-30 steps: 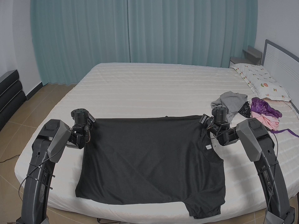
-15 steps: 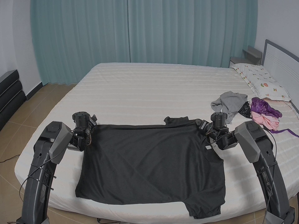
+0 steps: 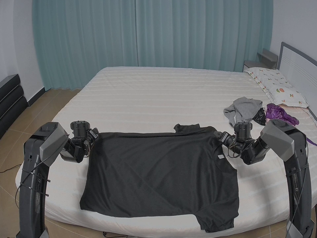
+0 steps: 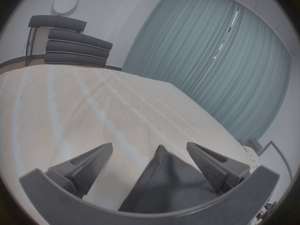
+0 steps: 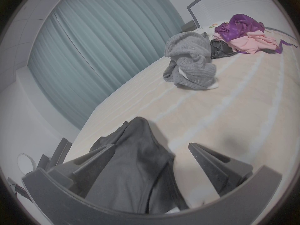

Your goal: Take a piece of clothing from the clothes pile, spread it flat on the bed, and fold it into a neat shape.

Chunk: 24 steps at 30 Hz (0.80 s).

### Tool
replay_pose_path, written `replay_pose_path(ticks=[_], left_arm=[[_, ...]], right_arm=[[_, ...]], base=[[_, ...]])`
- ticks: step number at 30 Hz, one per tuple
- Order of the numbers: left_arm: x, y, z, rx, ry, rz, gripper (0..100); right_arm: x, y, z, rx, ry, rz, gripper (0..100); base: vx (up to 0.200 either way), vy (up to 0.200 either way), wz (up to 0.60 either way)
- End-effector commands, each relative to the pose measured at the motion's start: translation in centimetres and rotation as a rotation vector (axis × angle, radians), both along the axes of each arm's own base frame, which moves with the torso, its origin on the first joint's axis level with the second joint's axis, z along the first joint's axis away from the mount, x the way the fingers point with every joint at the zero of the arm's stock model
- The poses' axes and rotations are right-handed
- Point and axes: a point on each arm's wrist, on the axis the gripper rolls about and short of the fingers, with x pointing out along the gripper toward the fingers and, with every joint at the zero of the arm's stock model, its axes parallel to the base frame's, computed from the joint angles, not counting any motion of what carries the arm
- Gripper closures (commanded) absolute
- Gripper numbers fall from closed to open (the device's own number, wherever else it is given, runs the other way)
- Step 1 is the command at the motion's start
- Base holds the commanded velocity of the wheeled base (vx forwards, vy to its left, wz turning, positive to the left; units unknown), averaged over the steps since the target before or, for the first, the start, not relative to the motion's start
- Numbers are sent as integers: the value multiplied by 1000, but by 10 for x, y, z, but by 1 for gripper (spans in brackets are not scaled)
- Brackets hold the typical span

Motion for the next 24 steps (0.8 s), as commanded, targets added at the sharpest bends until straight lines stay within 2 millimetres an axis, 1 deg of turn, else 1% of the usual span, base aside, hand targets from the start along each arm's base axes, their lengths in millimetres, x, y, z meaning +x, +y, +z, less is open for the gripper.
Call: replay_pose_path(ticks=[1,2,3,4,6,8,11,14,16,18,21,24], left_arm=[[-105,4,57,-117,116,-102,0],[-114,3,58,-123,128,-111,0],[-114,3,58,-123,128,-111,0],[-132,2,59,-136,144,-114,0],[-145,-1,57,-170,158,-101,0],[-159,-5,58,-208,162,-95,0],[-179,-12,58,-253,197,-89,0],[-197,-21,54,-301,245,-108,0],[-203,-22,51,-306,263,-116,0],[-206,-22,49,-310,266,-118,0],[-213,-22,44,-309,296,-117,0],[-220,-20,40,-315,325,-113,0]], right_arm=[[-112,-2,53,90,-16,106,0],[-120,1,54,92,-10,114,0],[-120,1,54,92,-10,114,0],[-138,3,55,103,13,121,0],[-150,6,52,106,39,122,0],[-160,9,47,102,64,120,0],[-172,15,46,116,72,104,0],[-184,23,43,117,84,90,0],[-192,23,40,112,102,80,0],[-198,20,40,146,111,65,0],[-199,15,39,218,106,37,0],[-202,7,37,226,128,28,0]], base=[[0,0,0],[0,0,0],[0,0,0],[0,0,0],[0,0,0],[0,0,0],[0,0,0],[0,0,0],[0,0,0],[0,0,0],[0,0,0],[0,0,0]])
